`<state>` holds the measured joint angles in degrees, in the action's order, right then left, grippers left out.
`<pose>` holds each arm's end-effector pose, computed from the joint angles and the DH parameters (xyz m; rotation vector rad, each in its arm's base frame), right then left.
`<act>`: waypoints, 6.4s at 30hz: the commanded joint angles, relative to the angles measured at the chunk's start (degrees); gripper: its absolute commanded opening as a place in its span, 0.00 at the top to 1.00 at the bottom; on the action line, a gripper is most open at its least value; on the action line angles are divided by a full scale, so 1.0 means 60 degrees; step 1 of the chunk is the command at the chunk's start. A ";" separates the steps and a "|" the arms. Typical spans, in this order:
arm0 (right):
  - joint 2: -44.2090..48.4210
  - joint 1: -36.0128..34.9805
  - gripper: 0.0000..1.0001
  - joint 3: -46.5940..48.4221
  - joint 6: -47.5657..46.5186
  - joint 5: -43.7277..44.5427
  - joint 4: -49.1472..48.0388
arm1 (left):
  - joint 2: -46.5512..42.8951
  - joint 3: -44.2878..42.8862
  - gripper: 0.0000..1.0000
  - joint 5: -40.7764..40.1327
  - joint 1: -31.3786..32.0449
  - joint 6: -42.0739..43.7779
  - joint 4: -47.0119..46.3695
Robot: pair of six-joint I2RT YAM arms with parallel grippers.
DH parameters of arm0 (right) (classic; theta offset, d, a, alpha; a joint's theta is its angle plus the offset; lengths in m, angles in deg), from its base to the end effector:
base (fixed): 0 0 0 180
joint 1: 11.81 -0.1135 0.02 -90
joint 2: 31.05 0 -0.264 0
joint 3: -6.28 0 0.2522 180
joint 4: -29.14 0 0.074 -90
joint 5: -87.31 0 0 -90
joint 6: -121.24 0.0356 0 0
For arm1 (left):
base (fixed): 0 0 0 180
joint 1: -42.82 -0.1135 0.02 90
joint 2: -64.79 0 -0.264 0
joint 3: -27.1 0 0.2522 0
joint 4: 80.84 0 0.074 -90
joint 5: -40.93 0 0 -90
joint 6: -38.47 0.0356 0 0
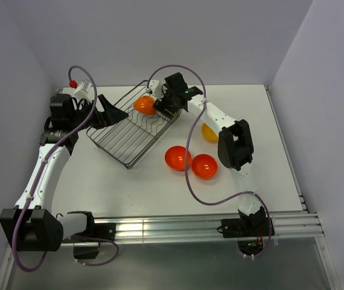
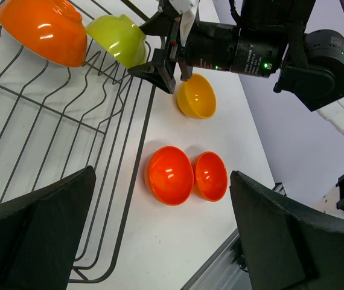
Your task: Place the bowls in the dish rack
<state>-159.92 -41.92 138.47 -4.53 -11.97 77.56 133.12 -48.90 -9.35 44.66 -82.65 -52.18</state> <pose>0.4422 0.2631 0.2563 -1.3428 1.9277 0.1424 0.2662 -0.0313 0.3562 -0.0242 1.9911 -1.0462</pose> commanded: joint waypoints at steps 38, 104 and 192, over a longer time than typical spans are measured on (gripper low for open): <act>0.0005 -0.0285 0.46 0.0887 0.1347 0.0697 0.1783 | -0.0198 0.0046 0.00 0.0220 -0.0117 -0.0029 -0.0227; -0.0902 -0.1574 0.04 0.1853 0.2475 0.2278 -0.1322 | 0.0784 -0.0409 0.01 -0.0718 -0.0879 -0.0381 -0.1398; -0.1357 -0.0988 0.84 0.1677 0.2431 0.1780 -0.3490 | 0.1018 -0.0321 0.01 -0.0278 -0.1465 -0.0410 -0.1267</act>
<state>-169.37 -48.72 146.91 9.11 -3.14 62.37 139.14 -49.64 -12.27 36.25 -85.21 -58.24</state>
